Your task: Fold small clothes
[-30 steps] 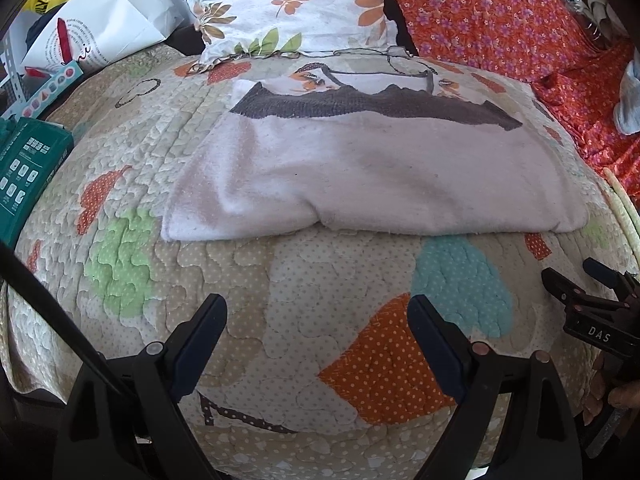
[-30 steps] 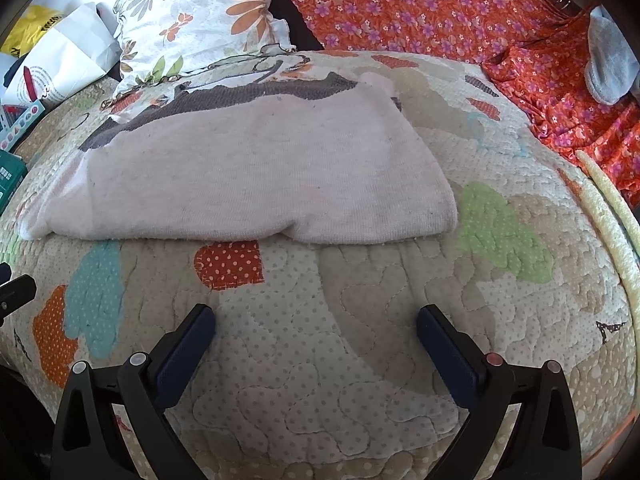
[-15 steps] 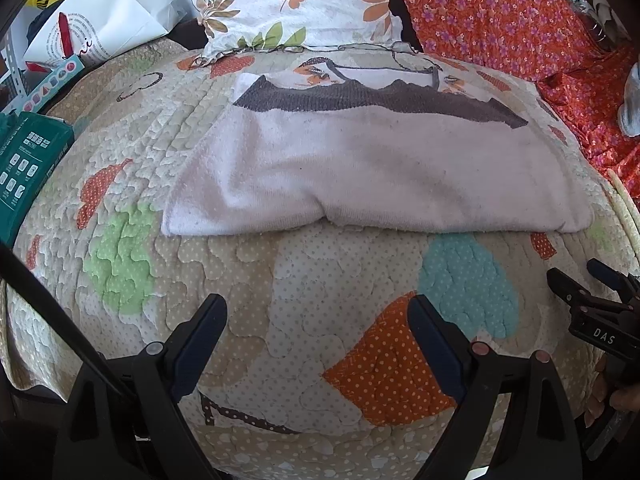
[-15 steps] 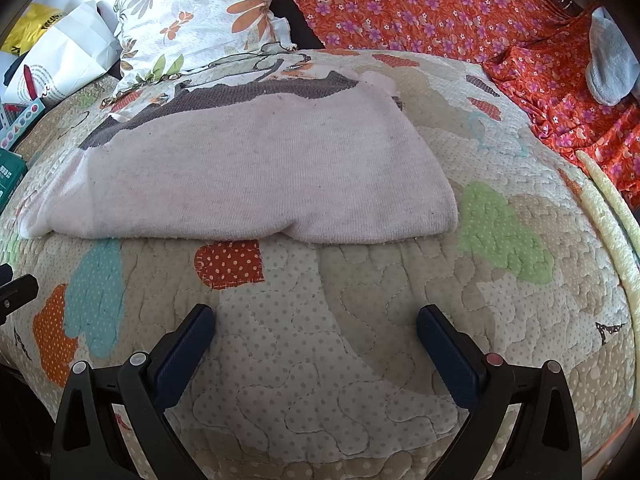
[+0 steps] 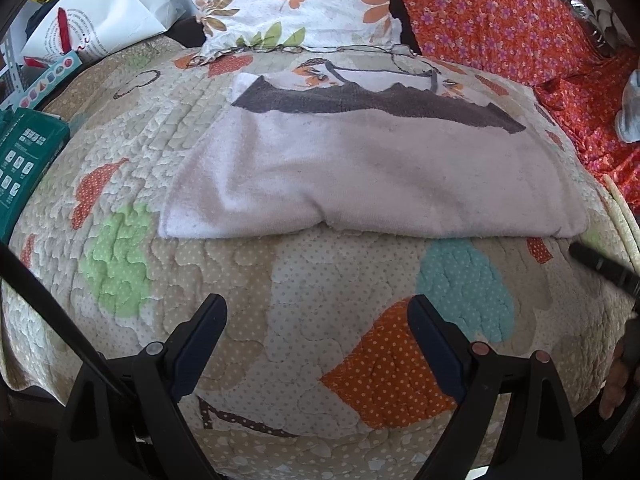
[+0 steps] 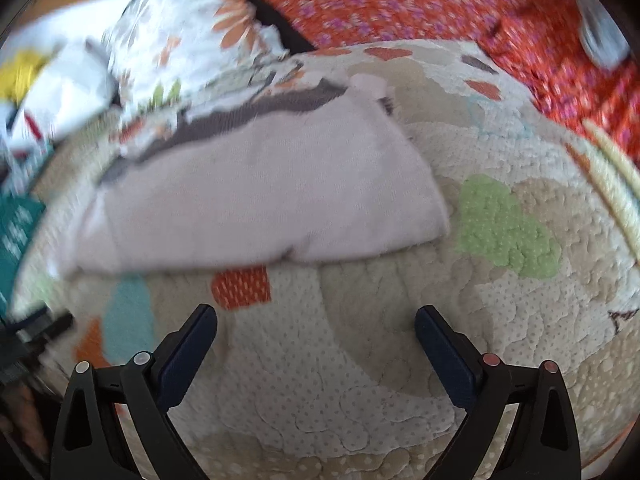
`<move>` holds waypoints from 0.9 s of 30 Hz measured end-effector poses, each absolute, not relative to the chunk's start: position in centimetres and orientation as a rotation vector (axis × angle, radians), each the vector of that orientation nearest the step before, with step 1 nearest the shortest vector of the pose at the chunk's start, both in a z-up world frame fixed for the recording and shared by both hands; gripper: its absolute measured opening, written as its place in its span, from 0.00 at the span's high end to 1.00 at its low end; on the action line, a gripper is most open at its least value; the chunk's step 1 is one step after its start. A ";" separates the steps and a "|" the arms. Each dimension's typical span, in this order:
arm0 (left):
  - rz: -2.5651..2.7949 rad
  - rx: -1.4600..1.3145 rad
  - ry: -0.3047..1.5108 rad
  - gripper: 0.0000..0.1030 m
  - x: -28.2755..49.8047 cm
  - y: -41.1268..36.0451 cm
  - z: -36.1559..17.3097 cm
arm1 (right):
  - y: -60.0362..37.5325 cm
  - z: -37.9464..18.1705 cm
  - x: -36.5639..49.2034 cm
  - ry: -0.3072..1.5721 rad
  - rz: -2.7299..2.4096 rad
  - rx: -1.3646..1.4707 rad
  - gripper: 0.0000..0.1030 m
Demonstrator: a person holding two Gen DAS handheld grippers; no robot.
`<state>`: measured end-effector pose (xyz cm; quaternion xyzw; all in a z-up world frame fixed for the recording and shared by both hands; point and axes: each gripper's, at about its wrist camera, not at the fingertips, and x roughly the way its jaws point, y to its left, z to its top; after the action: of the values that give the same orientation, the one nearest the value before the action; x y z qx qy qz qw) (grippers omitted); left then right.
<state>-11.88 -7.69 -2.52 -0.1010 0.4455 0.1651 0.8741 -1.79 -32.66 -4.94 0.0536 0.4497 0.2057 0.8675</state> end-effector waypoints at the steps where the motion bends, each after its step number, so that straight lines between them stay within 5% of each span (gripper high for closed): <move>1: 0.335 -0.210 0.929 0.11 -11.8 -7.9 -2.5 | -33.2 -4.6 -1.6 0.933 0.431 0.140 0.04; 13: 0.130 -0.030 0.863 0.11 -7.9 -15.5 0.5 | -36.5 -1.5 6.8 0.962 0.448 0.256 0.08; 21: -0.092 0.171 0.792 0.27 -1.7 -25.6 0.8 | -35.7 -4.1 15.8 1.118 0.591 0.352 0.16; 27: -0.148 0.213 0.850 0.29 3.7 -28.4 -1.6 | -34.8 -5.5 18.6 1.140 0.679 0.315 0.19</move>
<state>3.72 -28.39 -1.59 0.1031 0.4111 -0.0714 0.9029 18.58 -34.76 -5.45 0.1457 0.5267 0.3138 0.7764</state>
